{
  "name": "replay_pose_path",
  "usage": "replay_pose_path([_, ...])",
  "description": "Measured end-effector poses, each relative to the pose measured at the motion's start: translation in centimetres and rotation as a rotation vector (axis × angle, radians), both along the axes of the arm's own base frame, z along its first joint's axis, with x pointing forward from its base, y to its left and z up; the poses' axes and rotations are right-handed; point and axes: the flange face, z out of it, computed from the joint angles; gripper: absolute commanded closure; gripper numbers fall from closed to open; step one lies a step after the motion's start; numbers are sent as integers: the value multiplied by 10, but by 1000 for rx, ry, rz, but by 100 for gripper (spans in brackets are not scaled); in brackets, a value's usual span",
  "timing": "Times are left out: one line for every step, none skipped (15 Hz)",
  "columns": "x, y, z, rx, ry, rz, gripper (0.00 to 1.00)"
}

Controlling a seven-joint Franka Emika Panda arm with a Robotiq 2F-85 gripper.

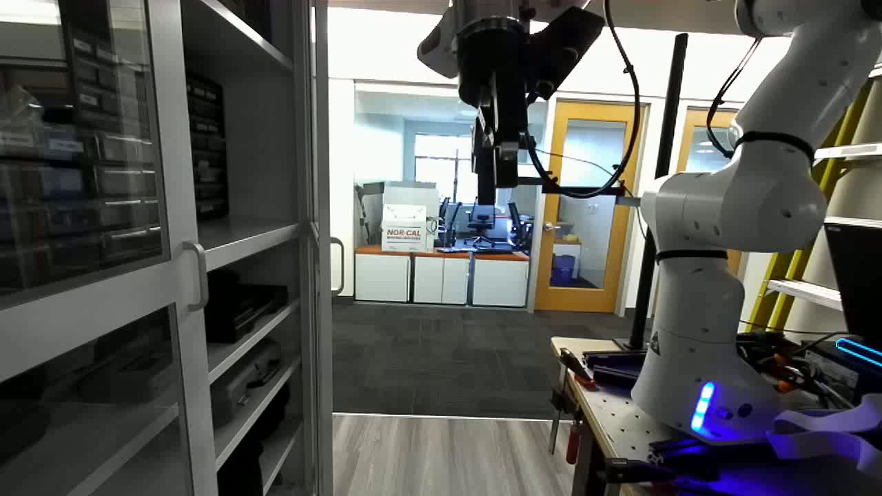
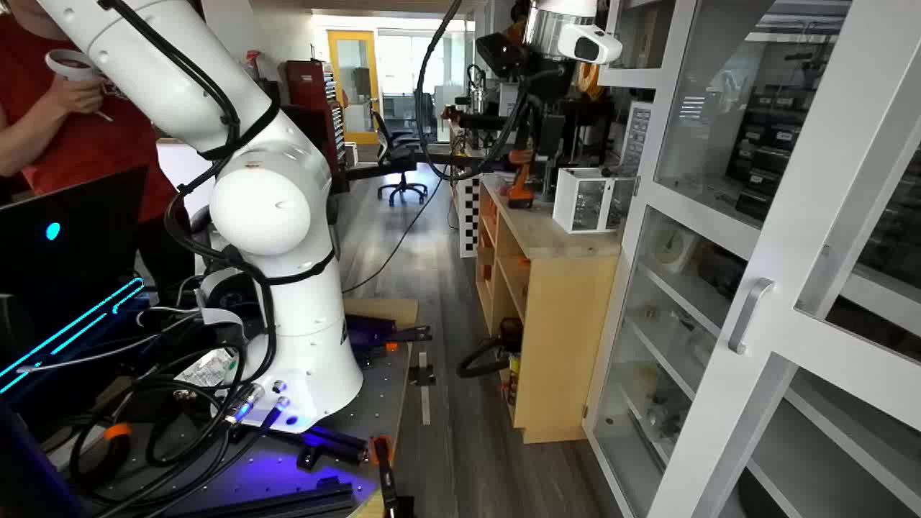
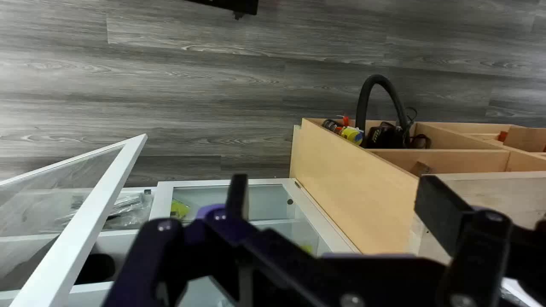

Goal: Close the file cabinet door

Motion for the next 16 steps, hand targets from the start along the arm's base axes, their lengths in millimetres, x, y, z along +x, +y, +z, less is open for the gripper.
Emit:
replay_pose_path([0, 0, 0, 0, 0, 0, 0])
replay_pose_path([0, 0, 0, 0, 0, 0, 0])
replay_pose_path([0, 0, 0, 0, 0, 0, 0])
replay_pose_path([0, 0, 0, 0, 0, 0, 0])
replay_pose_path([0, 0, 0, -1, 0, 0, 0])
replay_pose_path([0, 0, 0, -2, 0, 0, 0])
replay_pose_path([0, 1, -1, -2, 0, 1, 0])
replay_pose_path([0, 1, -1, -4, -1, 2, 0])
replay_pose_path([1, 1, -1, -8, -4, 2, 0])
replay_pose_path([1, 2, -1, -12, -9, 2, 0])
replay_pose_path([2, 2, -1, -17, -17, 3, 0])
replay_pose_path([3, 3, 0, -25, -30, 5, 0])
replay_pose_path([4, 4, 1, -34, -50, 7, 0])
replay_pose_path([6, 5, 1, -46, -75, 11, 0])
replay_pose_path([8, 6, 2, -59, -102, 15, 0])
replay_pose_path([10, 7, 2, -73, -131, 20, 0])
